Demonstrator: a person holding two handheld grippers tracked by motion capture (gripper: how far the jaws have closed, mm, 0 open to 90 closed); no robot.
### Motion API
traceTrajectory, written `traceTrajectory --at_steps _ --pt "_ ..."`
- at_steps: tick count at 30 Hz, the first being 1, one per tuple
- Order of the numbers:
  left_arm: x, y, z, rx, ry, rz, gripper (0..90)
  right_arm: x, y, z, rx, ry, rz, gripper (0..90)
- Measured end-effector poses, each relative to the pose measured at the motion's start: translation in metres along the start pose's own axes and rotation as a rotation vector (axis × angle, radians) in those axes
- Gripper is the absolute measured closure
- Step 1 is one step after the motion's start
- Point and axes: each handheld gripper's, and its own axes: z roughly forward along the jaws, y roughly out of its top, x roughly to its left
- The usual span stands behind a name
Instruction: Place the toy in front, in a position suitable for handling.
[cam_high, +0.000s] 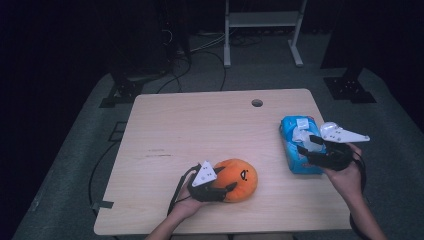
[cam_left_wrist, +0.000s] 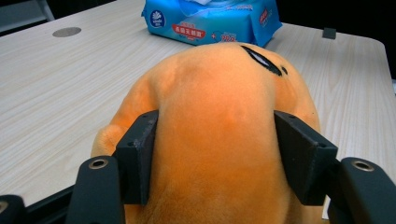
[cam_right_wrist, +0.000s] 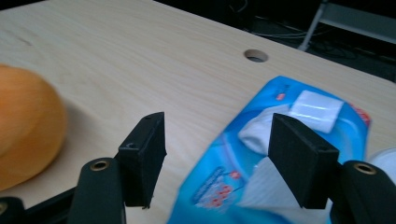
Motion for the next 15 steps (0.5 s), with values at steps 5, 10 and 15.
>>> traceTrajectory --at_steps 5,10,15 --pt "0.000 0.000 0.001 -0.002 -0.001 -0.008 34.4 -0.018 0.006 0.013 0.021 -0.055 0.037 35.8" --pt "0.001 -0.001 0.001 -0.003 -0.007 -0.012 33.7 -0.029 0.001 0.034 0.091 -0.091 0.057 40.2" --pt "0.002 -0.001 0.001 -0.001 -0.010 -0.013 33.1 -0.032 -0.006 0.045 0.142 -0.110 0.124 69.0"
